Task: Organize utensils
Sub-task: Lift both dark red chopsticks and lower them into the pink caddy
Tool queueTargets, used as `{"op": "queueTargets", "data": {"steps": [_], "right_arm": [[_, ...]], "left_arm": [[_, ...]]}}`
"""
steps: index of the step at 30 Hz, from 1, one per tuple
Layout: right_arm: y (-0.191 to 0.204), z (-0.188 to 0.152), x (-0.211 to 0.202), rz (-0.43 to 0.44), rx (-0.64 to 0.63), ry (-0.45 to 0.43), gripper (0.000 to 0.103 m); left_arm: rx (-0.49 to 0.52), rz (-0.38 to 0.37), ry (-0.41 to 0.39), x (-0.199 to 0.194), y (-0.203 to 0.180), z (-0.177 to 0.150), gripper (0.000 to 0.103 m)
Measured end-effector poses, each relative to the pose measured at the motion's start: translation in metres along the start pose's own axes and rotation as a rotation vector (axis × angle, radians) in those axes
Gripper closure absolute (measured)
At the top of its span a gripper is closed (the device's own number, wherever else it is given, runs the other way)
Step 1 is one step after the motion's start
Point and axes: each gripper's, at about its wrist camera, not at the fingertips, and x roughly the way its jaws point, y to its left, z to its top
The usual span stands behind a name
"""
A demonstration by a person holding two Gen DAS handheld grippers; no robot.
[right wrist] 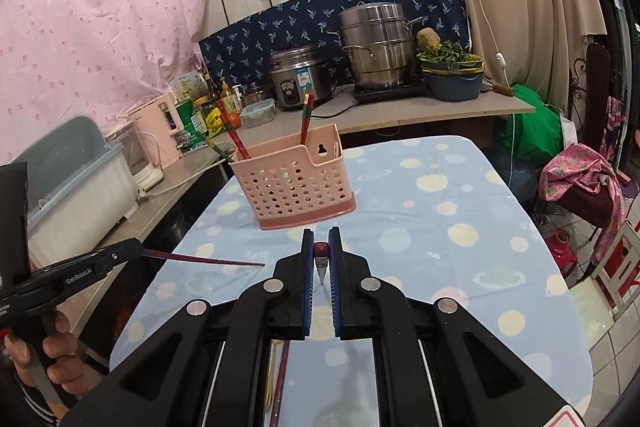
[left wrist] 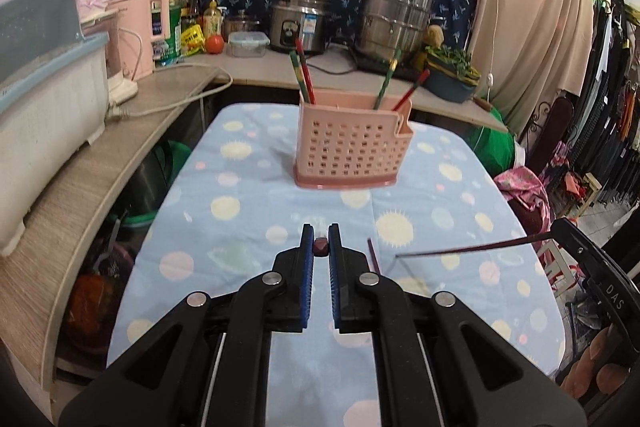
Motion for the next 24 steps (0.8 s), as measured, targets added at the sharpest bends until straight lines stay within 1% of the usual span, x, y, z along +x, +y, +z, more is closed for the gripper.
{"op": "queueTargets", "data": {"steps": [6,14,20,24], "right_arm": [[0.004,0.026,0.007,0.011,-0.001,-0.038,0.096],[0.007,0.063,0.012,0.024,0.009,-0.104,0.096],[0.01,0.095,0.017,0.051,0.023,-0.162,0.096],[0.013,0.123,0.026,0.072,0.032,-0.209,0.096]], "left_arm": [[0.002,0.005,-0.042,0.001,-0.001,0.032,0.096],[0.002,-0.023,-0.089,0.002,-0.004,0.073,0.096],[0.013,-0.033,-0.15,-0.004,-0.011,0.11,0.096],[0.017,-0.029,-0.213,-0.009,-0.015,0.14,0.096]]}}
